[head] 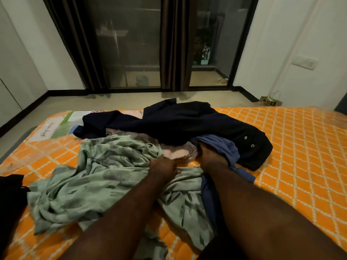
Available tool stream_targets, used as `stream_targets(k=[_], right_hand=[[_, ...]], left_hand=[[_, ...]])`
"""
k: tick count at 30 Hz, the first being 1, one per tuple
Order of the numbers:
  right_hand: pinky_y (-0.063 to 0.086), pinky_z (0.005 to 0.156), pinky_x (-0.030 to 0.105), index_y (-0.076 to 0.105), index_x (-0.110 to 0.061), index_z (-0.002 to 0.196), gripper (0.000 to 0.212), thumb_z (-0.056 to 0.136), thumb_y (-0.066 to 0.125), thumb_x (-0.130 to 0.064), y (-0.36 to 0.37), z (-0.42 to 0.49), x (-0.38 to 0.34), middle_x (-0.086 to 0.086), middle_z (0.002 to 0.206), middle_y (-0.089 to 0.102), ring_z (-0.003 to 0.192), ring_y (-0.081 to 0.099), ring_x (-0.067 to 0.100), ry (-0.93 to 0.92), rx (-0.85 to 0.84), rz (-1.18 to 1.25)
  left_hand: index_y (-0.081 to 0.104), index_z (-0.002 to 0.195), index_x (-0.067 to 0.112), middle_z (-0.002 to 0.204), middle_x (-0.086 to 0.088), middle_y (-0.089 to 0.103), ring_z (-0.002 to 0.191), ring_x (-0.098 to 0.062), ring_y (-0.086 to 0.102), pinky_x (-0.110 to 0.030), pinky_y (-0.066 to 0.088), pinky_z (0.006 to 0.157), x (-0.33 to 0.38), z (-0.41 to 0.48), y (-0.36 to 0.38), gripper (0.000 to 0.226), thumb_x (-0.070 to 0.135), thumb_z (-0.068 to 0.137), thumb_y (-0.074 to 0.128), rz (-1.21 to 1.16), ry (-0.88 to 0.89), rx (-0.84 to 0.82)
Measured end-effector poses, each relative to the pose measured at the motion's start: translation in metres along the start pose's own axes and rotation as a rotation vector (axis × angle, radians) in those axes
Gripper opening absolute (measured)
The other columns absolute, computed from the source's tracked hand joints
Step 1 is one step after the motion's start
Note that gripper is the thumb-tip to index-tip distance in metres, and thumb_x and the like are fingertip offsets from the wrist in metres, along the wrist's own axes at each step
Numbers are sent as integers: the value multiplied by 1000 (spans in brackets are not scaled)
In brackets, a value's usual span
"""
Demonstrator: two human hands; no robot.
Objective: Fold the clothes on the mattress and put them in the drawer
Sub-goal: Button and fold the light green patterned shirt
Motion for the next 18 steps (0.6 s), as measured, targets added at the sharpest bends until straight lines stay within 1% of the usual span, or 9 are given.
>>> stream_targets(k=[2,4,6,8,9,11,13,15,18], right_hand=[[38,116,38,41,-17,154,54,104,54,-33,5,2,3,13,156,43,137,48,30,-40,-3,-54],[40,111,23,42,-16,153,50,106,51,-31,4,2,0,12,155,45,129,55,23,-71,24,-19],[40,113,36,39,-24,152,53,102,53,-33,-4,1,-6,11,155,44,136,49,29,-83,146,-82],[46,104,45,36,-29,149,57,96,57,-34,-16,-1,-23,12,145,53,132,52,35,-111,251,-99],[46,103,47,29,-30,153,63,97,56,-35,-14,-1,-30,15,147,51,133,51,37,-109,225,-89],[37,112,50,10,-39,160,73,100,51,-43,-9,7,-35,18,159,37,143,39,39,-89,195,-76],[28,118,51,5,-47,160,73,101,48,-50,-3,17,-33,15,166,23,150,27,39,-53,182,-119],[30,117,48,17,-44,160,66,102,48,-51,-1,21,-28,11,165,26,149,30,37,26,197,-125],[41,107,44,42,-31,150,52,100,54,-38,0,22,-33,10,151,46,137,45,32,98,314,-121]], left_hand=[[61,131,40,132,-2,58,124,-29,53,-48,39,104,-3,0,-4,41,57,93,56,21,29,25],[63,129,39,138,1,46,117,-28,59,-45,49,96,0,-1,-11,42,52,89,63,-14,102,120],[65,127,42,153,5,27,113,-26,61,-42,55,89,4,2,-15,42,47,85,68,-42,201,197],[61,130,46,163,1,20,118,-26,58,-43,55,91,5,12,-12,46,43,86,69,-26,260,179],[60,133,43,160,-4,30,120,-28,57,-43,54,94,5,18,-8,46,41,88,68,-32,257,131],[66,128,22,135,-14,57,116,-32,60,-39,51,94,3,29,-3,39,39,92,64,-20,208,46],[69,116,8,118,-19,63,109,-34,62,-38,51,91,-1,35,-5,39,39,94,62,-34,155,33],[68,112,4,115,-20,61,108,-36,61,-38,48,90,-8,36,-5,40,39,94,62,-72,126,33],[67,110,6,120,-17,53,105,-36,60,-39,51,89,-16,35,-7,33,34,93,62,-85,124,86]])
Point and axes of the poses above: each hand's wrist, its own z-axis towards the middle knuckle, its own y-axis out of the palm, x = y × z, the point moved 7 cm from there along z, towards the middle knuckle
